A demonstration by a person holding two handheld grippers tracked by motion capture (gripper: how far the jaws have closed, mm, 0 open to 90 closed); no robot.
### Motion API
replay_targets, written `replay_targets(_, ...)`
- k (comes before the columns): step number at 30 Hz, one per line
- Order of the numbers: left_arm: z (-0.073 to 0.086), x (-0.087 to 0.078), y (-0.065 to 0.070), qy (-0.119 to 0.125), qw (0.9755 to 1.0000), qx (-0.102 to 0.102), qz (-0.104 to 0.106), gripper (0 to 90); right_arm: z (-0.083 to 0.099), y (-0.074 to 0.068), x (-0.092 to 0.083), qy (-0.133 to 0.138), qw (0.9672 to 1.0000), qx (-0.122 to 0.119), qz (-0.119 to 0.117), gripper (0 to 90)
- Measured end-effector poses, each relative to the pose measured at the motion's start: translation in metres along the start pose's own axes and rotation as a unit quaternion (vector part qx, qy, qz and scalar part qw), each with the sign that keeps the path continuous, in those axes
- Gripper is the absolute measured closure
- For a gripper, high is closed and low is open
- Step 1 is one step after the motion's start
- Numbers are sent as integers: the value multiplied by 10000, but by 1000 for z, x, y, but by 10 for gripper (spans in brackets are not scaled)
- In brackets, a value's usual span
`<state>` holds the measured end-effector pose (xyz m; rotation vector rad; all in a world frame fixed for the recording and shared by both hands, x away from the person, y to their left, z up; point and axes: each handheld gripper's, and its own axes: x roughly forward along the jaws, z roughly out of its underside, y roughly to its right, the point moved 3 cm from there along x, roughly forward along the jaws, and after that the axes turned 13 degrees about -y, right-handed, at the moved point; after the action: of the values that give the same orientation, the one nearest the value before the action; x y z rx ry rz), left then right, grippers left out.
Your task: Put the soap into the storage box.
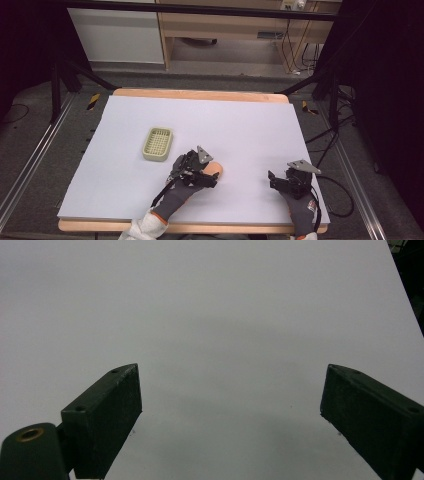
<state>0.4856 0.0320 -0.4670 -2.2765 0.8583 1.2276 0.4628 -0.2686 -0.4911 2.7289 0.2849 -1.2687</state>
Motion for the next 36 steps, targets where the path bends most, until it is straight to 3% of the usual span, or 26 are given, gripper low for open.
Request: replay_targets(36,0,33,9,-525,9985,84,130,224,0,-1,1,-38,10000,46,-25,96)
